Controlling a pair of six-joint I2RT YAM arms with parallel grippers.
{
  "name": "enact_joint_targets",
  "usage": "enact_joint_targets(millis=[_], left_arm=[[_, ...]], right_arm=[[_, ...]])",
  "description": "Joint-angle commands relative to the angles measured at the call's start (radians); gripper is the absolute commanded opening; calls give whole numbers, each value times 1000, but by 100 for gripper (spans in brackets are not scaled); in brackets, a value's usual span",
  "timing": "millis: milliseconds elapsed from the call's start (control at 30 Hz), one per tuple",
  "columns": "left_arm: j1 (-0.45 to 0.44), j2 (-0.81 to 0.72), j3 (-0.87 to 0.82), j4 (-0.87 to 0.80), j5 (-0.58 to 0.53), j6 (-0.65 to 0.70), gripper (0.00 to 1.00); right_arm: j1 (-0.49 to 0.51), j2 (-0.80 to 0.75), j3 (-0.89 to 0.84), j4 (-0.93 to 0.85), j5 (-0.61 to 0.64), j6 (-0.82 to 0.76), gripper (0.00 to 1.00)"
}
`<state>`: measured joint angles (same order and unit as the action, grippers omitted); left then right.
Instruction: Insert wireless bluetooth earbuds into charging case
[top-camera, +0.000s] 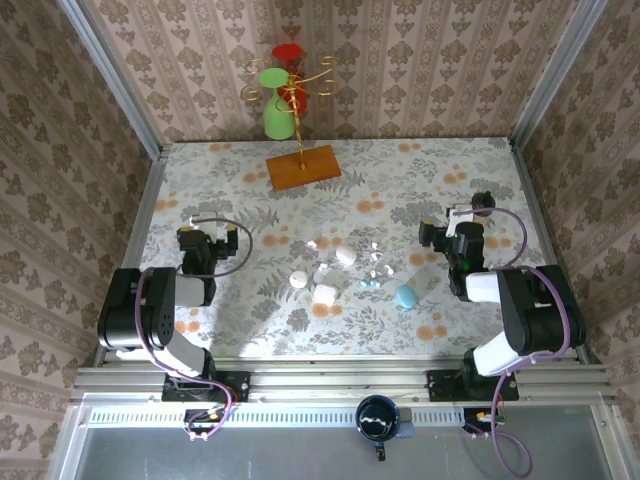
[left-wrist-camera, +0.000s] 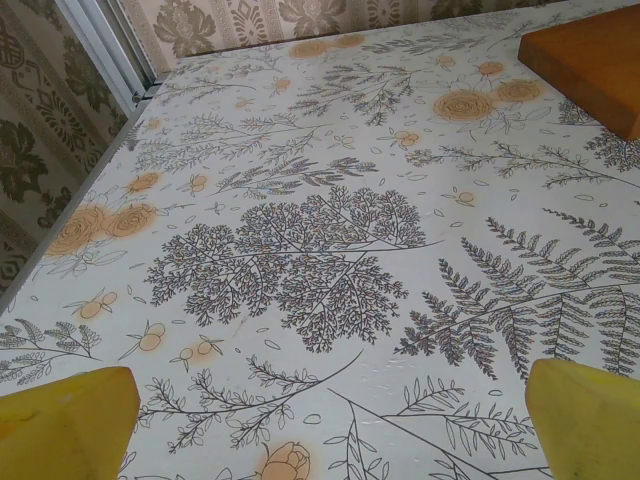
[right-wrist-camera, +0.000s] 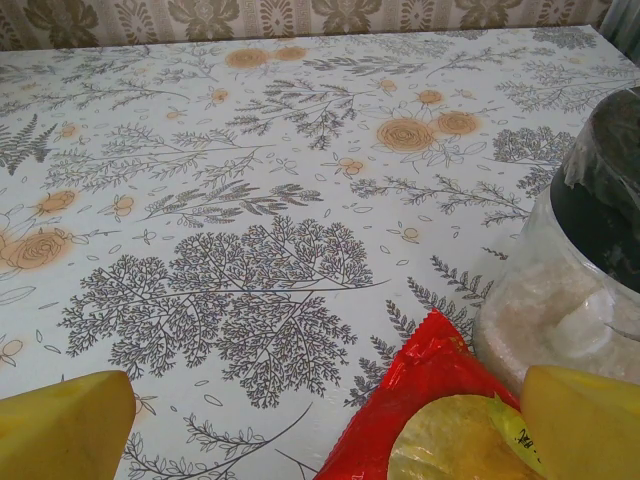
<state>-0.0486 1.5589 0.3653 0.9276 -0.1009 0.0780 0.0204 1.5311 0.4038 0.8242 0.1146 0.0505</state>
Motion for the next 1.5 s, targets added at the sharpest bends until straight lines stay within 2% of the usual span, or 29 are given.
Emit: enact_joint_targets(millis=[0, 900, 1033, 1367, 1467], left_arm=[[8, -1, 18, 10, 12, -9, 100], [20, -2, 24, -2, 35, -15, 100], [18, -2, 19, 5, 101, 9, 100], [16, -5, 16, 10, 101, 12, 100], [8, -4, 8, 26, 46, 5, 100]], right_arm=[[4, 1, 4, 29, -16, -14, 100], [4, 1, 4, 28, -16, -15, 100], [4, 0, 5, 29, -16, -15, 100], [5, -6, 1, 29, -10, -15, 100], [4, -45, -11, 24, -5, -15, 100]])
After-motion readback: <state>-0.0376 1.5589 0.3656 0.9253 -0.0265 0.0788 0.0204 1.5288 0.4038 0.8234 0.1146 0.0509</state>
